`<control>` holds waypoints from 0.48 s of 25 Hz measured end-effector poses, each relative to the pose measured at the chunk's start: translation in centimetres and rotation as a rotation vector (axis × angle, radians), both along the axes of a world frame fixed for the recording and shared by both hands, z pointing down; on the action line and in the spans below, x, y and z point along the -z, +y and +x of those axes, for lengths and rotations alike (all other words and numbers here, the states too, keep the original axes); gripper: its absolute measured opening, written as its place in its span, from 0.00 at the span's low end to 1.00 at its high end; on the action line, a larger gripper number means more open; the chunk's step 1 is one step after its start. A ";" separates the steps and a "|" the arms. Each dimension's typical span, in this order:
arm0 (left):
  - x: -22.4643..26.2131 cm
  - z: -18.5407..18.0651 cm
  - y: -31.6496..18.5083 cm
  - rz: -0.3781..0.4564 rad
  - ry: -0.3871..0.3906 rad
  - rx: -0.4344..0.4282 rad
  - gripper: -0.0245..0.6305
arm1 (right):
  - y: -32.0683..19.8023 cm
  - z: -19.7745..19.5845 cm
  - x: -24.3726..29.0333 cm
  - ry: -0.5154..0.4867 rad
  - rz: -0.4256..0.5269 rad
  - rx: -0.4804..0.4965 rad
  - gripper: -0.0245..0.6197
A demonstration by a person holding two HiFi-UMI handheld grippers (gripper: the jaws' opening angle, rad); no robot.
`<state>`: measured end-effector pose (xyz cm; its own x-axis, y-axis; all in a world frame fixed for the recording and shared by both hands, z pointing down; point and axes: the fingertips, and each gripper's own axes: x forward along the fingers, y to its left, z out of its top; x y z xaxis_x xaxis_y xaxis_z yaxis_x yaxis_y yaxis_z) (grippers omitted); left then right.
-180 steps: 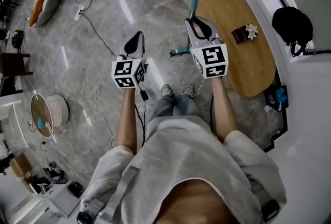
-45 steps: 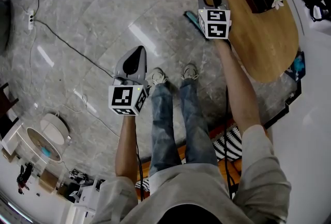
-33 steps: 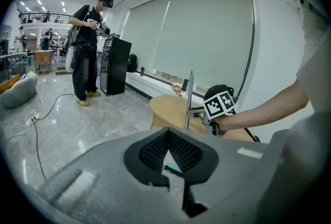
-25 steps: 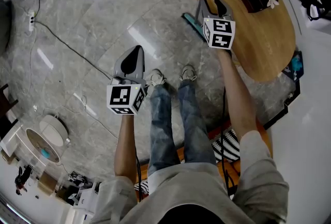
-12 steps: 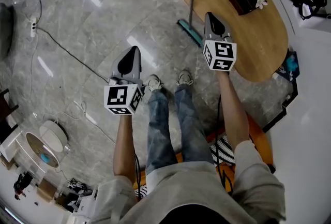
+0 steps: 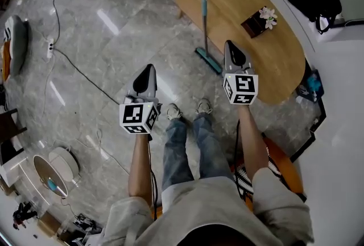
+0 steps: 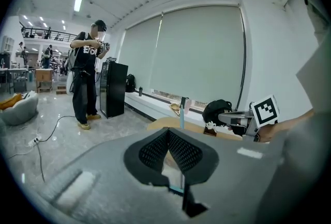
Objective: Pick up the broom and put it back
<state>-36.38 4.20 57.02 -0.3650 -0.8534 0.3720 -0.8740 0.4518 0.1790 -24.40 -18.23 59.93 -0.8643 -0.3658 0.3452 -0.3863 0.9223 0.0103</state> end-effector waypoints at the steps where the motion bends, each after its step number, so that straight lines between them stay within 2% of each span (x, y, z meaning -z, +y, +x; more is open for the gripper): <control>1: 0.8 -0.1 0.0 0.005 -0.005 0.003 0.04 | 0.1 0.0 1.1 -0.001 0.011 0.007 0.04; 12: 10.9 -1.7 1.1 0.057 -0.074 0.053 0.04 | 1.3 1.1 12.3 -0.057 0.054 0.028 0.04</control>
<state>-38.13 5.31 46.16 -0.4347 -0.8515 0.2933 -0.8611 0.4883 0.1416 -23.30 -16.89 47.58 -0.8923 -0.3580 0.2751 -0.3616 0.9315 0.0393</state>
